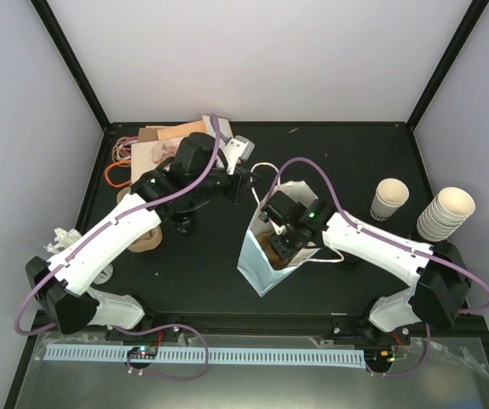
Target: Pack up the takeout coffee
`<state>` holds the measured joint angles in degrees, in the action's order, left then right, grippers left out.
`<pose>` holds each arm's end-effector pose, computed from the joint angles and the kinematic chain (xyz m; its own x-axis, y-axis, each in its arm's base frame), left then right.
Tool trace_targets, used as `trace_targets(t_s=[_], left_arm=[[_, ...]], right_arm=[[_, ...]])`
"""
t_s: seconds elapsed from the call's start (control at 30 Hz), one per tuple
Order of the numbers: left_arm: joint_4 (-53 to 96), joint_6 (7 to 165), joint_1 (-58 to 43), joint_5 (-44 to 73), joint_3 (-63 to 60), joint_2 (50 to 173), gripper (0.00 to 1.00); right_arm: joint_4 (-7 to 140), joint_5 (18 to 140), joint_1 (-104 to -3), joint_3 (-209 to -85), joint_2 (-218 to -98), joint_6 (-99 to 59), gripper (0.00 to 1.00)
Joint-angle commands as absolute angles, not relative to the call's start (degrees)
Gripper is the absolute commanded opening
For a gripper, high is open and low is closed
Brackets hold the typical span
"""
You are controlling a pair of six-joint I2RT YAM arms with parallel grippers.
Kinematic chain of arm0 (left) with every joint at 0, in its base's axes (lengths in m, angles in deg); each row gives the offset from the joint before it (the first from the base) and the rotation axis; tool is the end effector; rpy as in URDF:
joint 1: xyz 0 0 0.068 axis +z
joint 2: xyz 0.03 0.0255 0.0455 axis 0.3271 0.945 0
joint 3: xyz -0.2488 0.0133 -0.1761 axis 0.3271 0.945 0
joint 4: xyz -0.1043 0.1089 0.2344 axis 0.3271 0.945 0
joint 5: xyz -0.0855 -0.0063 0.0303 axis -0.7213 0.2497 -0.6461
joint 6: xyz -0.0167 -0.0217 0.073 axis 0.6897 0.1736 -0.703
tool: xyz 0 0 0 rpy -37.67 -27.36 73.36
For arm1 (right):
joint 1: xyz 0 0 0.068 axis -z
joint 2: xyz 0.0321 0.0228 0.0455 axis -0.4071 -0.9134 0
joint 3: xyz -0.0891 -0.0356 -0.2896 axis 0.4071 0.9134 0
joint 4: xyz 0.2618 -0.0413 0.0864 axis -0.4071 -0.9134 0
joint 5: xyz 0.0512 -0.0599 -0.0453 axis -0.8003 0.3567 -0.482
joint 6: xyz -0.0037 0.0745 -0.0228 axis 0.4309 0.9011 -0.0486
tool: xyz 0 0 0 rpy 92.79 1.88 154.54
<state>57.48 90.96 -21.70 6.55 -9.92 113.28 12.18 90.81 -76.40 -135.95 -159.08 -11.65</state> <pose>0.2380 -0.2303 0.4093 -0.5997 0.1576 -0.7845 0.6678 0.6388 -0.3821 0.1816 0.2281 0.2531 -0.7657 -0.5617 -0.3133 -0.5960 0.8028 0.0171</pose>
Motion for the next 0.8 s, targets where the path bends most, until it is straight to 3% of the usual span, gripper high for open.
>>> trace_targets(t_s=[0.0, 0.77], left_arm=[[55.9, 89.8, -20.2, 5.2, -10.8, 112.5, 0.02], [58.5, 89.0, -17.5, 4.3, -11.2, 110.1, 0.01]], right_arm=[[13.4, 91.4, -77.0, -134.9, -159.1, -11.7, 0.35], [20.6, 90.8, -77.0, -129.9, -163.0, -11.3, 0.35]])
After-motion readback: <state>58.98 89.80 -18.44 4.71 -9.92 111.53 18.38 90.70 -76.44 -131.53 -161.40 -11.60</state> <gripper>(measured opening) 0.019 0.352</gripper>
